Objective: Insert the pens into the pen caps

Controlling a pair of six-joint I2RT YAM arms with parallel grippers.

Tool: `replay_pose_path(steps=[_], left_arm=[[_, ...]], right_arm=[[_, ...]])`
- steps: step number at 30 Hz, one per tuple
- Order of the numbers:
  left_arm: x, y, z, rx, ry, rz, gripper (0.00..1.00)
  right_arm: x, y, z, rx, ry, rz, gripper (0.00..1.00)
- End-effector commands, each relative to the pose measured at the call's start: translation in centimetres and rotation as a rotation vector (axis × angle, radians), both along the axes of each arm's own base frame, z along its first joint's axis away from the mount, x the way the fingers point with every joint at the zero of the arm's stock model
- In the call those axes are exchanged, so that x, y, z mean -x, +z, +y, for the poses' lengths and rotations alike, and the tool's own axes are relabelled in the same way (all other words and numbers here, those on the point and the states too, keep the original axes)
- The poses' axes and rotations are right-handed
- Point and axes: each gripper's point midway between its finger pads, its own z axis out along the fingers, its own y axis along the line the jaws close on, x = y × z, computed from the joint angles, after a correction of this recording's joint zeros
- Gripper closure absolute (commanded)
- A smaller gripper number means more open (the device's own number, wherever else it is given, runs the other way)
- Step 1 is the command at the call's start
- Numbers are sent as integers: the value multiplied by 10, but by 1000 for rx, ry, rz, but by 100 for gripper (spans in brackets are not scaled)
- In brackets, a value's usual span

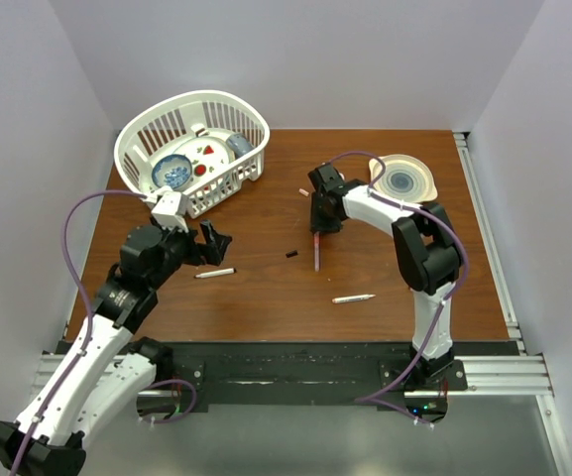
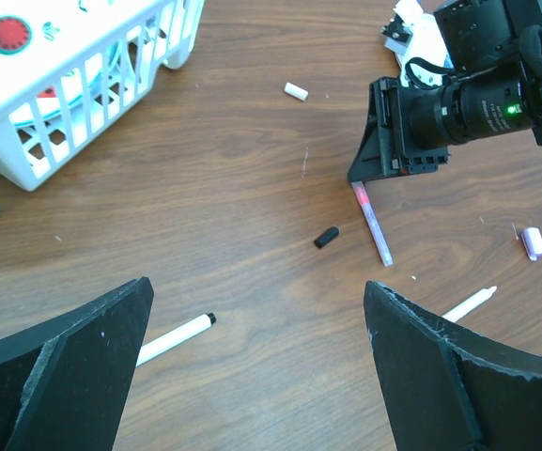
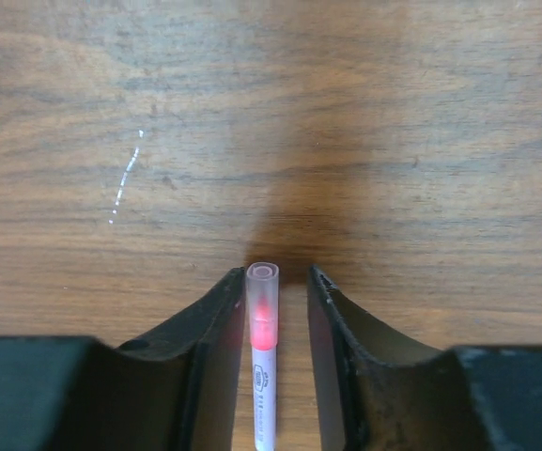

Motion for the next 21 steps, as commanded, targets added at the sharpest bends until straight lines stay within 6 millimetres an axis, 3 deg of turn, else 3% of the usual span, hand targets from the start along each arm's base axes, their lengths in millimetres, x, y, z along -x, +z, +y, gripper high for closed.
replay_pose_path(steps=[1, 6, 9, 11, 12, 14, 15, 16, 17, 18, 21], left_arm=[[-4, 18, 9, 9, 50, -57, 0], [-8, 20, 28, 35, 184, -61, 0], [-9, 14, 42, 143, 340, 18, 1], [-9, 22, 44, 272, 424, 66, 3], [-5, 15, 49, 309, 482, 121, 5], [-5, 25, 53, 464, 598, 171, 11], [-2, 19, 55, 477, 633, 215, 12], [-2, 20, 57, 554, 692, 249, 12], [-3, 22, 57, 582, 723, 276, 12], [2, 12, 58, 586, 766, 330, 13], [2, -6, 53, 672, 860, 450, 13]], right_arm=[[-18, 25, 3, -26, -16, -42, 60], [-21, 55, 3, -55, -1, -87, 56], [-12, 78, 4, -89, 31, -114, 53], [-2, 94, 0, -105, 53, -144, 51], [4, 99, 1, -122, 72, -147, 46], [19, 113, -2, -155, 93, -179, 38], [27, 120, 1, -189, 115, -188, 25], [30, 127, 4, -214, 133, -214, 19], [42, 120, 4, -226, 150, -198, 15], [49, 136, 5, -254, 165, -233, 12], [72, 143, 7, -300, 207, -240, 8]])
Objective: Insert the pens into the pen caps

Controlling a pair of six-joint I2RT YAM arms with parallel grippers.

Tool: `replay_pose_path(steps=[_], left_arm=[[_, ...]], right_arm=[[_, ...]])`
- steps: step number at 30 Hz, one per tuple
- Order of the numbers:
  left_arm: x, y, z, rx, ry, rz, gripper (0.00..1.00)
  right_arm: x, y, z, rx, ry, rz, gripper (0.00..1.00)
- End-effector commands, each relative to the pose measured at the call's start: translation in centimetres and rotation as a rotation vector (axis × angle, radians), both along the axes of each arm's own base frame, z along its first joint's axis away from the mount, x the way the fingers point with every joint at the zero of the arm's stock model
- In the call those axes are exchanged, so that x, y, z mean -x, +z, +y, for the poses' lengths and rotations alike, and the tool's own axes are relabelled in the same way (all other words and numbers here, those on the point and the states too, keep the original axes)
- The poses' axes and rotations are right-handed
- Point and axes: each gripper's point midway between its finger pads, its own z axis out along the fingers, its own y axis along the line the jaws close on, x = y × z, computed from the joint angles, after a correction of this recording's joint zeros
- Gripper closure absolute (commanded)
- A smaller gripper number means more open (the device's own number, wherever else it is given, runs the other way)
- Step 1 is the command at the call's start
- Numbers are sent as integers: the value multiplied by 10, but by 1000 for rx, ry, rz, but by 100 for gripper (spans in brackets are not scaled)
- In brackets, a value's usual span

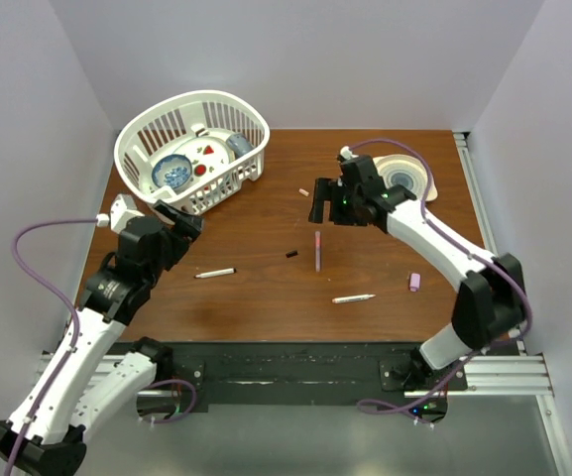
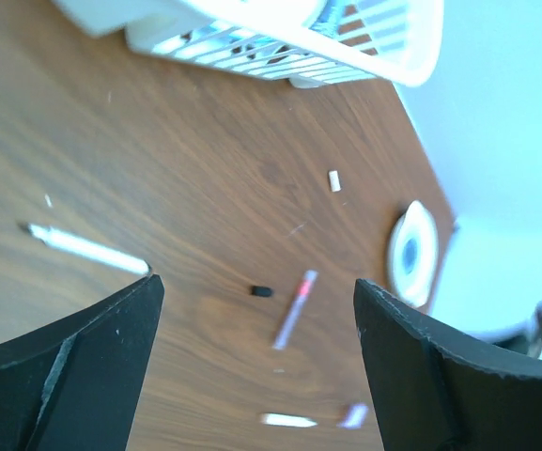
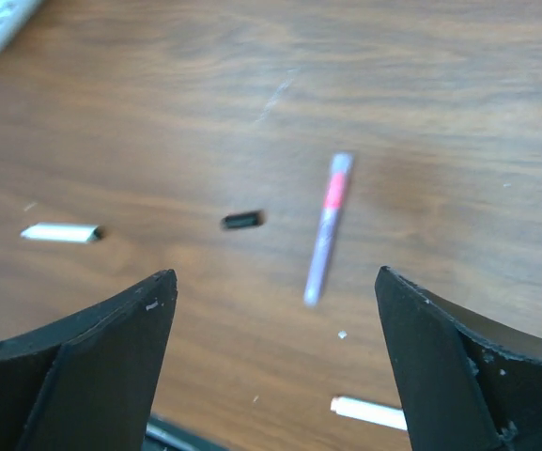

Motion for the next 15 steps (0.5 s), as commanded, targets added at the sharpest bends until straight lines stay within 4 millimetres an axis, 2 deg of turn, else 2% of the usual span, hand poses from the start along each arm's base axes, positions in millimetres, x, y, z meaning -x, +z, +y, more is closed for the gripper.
replay_pose_path(steps=[1, 3, 4, 6, 9, 11, 15], left_arm=[[4, -21, 6, 240, 255, 164, 13], [1, -41, 4, 247, 291, 223, 15], [0, -47, 4, 277, 324, 238, 16], [1, -66, 3, 294, 371, 302, 17], [3, -89, 0, 333, 432, 375, 24], [3, -107, -2, 369, 492, 423, 25], [-1, -124, -11, 391, 522, 498, 29]], right_arm=[[31, 16, 17, -104, 125, -41, 8], [41, 14, 16, -111, 143, -37, 8], [45, 23, 14, -119, 145, -59, 8], [48, 25, 11, -120, 141, -71, 8], [55, 33, 12, -148, 155, -90, 10], [65, 36, 17, -186, 167, -87, 11], [76, 42, 28, -226, 183, -118, 11]])
